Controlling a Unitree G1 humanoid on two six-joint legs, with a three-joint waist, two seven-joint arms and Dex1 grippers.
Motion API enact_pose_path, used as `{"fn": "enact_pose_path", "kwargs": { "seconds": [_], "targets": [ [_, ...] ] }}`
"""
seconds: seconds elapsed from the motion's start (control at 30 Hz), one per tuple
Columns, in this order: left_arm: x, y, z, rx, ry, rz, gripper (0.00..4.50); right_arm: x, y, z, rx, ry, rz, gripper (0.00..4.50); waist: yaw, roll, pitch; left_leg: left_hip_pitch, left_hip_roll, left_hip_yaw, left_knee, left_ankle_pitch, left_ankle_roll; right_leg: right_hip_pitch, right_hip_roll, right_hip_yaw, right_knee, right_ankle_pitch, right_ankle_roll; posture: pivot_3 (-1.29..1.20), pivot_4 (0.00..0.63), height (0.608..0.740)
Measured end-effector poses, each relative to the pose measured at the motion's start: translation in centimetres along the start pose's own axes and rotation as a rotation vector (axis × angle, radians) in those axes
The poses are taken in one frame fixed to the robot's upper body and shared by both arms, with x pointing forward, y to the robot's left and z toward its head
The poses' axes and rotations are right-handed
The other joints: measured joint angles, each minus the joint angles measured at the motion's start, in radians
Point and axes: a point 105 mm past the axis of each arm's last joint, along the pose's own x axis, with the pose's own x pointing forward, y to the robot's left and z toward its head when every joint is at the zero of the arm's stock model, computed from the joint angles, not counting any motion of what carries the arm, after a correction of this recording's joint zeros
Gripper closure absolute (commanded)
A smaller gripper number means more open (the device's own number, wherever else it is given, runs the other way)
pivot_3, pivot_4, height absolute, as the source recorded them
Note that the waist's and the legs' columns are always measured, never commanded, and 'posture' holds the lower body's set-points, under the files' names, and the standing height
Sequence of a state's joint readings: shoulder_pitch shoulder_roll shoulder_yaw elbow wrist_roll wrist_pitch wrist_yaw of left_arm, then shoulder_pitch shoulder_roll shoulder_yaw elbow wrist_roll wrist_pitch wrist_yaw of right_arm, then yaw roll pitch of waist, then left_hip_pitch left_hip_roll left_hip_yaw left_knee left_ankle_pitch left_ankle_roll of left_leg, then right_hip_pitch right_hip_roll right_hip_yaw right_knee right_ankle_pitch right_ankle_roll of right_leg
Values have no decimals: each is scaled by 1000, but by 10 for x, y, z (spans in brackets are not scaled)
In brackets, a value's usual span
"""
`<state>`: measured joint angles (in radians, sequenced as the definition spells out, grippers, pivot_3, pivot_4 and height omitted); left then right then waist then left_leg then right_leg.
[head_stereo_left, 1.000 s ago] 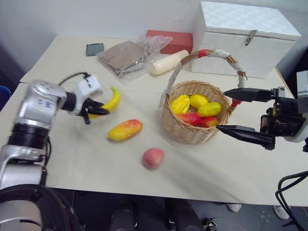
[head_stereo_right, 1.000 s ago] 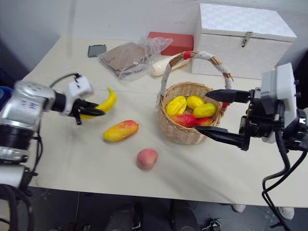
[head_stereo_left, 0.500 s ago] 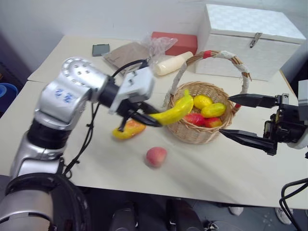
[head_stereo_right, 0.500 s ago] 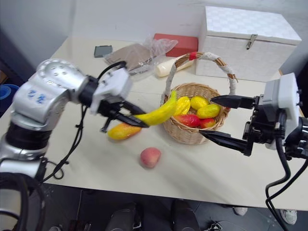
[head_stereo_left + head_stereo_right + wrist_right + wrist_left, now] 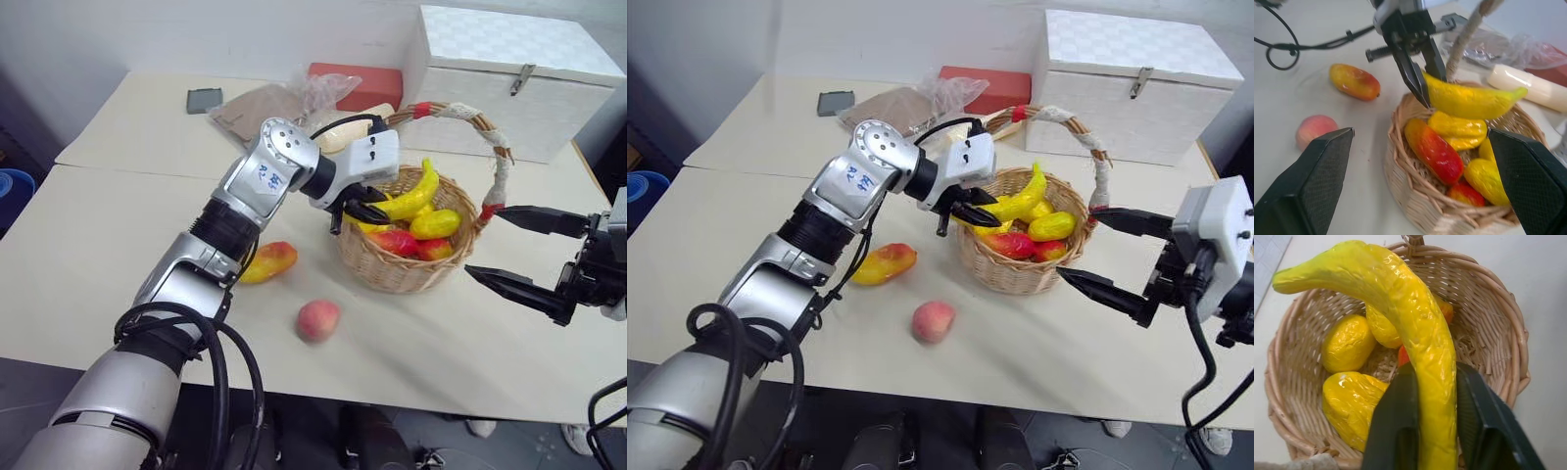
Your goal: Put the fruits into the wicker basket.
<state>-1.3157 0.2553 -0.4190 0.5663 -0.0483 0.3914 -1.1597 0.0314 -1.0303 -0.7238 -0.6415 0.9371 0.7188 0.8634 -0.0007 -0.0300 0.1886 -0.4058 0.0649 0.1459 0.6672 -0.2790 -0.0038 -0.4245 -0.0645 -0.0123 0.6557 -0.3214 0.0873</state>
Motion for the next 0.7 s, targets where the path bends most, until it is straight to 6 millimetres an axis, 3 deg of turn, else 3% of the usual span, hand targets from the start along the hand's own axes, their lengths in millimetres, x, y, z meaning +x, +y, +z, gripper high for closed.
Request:
{"fn": "enact_pose_path", "kwargs": {
  "seconds": [0.17, 0.3, 0.4, 0.47, 0.53, 0.7],
  "targets": [
    [-6, -6, 15, -43, -111, -31, 880, -1, 0, 0, 3, -1, -6, 0, -5, 0, 0, 1, 0, -1, -1, 0, 0, -1, 2, 3, 1, 0, 0, 0, 150, 740],
    [-30, -16, 25, -58, -212, -41, 880, 2, -1, -1, 8, -7, 2, 0, -8, 0, 0, 2, 1, -1, -1, 1, -2, -1, 3, 5, 3, 0, 0, 0, 150, 740],
    [-59, -24, 16, -74, -228, -25, 880, 2, -3, 1, 11, -16, 0, 0, -16, 0, 0, 3, 1, -1, -1, 1, -3, -1, 3, 6, 4, 0, 0, 0, 150, 740],
    [-87, -32, 1, -109, -200, 1, 880, 5, -3, 1, 13, -21, 14, 0, -27, 1, 0, 3, 1, -2, -1, 1, -3, -1, 3, 8, 5, 0, 0, 0, 150, 740],
    [-118, -43, -32, -155, -89, 57, 880, 6, -2, -1, 18, -18, 33, 0, -35, 1, 0, 7, 1, -2, -3, 1, -5, -1, 4, 12, 6, 0, -1, 0, 150, 740],
    [-155, -76, -102, -321, 114, 109, 880, 6, -2, -5, 32, -8, 49, 0, -26, 0, 0, 8, 1, -3, -3, 0, -4, 0, 3, 16, 5, 0, -1, 0, 150, 740]
  ]
}}
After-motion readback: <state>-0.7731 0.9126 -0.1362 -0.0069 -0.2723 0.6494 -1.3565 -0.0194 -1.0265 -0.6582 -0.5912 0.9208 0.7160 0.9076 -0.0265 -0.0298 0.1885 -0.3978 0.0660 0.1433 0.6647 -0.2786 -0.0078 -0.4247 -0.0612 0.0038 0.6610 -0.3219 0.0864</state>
